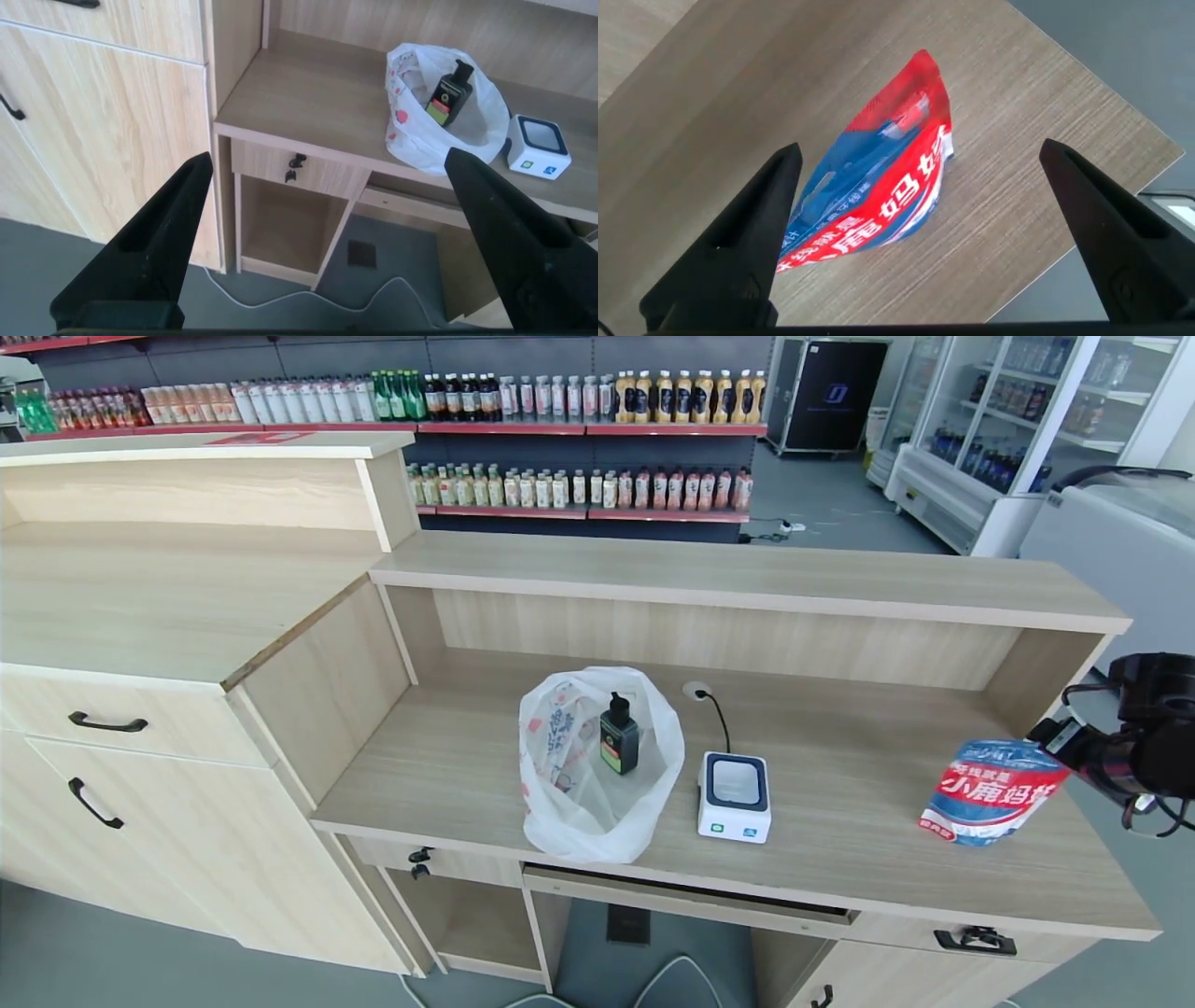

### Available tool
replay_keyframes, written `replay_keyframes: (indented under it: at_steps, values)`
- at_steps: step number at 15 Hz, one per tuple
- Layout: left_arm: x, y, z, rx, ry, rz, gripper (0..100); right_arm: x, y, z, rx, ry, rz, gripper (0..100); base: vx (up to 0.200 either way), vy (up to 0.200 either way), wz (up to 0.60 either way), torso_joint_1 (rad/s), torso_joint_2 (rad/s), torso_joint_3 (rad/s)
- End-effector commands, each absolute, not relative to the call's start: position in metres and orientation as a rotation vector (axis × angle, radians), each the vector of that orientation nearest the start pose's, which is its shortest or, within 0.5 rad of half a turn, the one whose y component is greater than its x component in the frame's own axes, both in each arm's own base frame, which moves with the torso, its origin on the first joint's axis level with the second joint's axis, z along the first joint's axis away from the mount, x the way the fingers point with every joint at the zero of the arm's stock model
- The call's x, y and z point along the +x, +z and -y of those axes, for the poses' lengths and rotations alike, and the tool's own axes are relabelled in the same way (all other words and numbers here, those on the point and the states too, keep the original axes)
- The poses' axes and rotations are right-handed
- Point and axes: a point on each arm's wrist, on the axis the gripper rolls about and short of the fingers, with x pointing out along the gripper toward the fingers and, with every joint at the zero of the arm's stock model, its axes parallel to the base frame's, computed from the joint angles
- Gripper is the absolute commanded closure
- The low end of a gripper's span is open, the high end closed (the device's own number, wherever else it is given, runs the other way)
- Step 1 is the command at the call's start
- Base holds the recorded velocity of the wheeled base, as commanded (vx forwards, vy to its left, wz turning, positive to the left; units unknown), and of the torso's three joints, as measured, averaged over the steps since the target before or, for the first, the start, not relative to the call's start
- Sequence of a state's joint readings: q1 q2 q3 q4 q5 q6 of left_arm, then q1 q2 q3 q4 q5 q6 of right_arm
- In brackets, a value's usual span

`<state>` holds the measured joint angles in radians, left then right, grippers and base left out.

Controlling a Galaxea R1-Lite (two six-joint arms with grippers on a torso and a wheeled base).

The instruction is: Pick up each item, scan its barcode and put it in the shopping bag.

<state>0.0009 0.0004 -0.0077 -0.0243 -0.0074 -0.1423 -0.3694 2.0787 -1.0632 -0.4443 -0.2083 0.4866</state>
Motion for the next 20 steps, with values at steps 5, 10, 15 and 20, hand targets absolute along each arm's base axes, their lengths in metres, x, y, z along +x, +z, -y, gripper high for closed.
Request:
replay_keyframes:
  at_steps: [5,10,15,20]
  values:
    - [-0.023,0.080,0.000,-0.142,-0.008,0.032,0,0.374,0.056,0.147,0.493,-0.694,-0.489,0,0.000,0.000,0.00,0.000,0.00,0.000]
    - [-0.023,0.080,0.000,-0.142,-0.008,0.032,0,0.378,0.035,0.142,0.416,-0.669,-0.564,0,0.000,0.000,0.00,0.000,0.00,0.000]
    - [-0.023,0.080,0.000,-0.142,-0.008,0.032,0,0.385,0.031,0.133,0.335,-0.616,-0.559,100,0.000,0.000,0.00,0.000,0.00,0.000]
    - [-0.023,0.080,0.000,-0.142,-0.008,0.032,0,0.375,0.014,0.123,0.162,-0.566,-0.683,100,0.000,0.000,0.00,0.000,0.00,0.000]
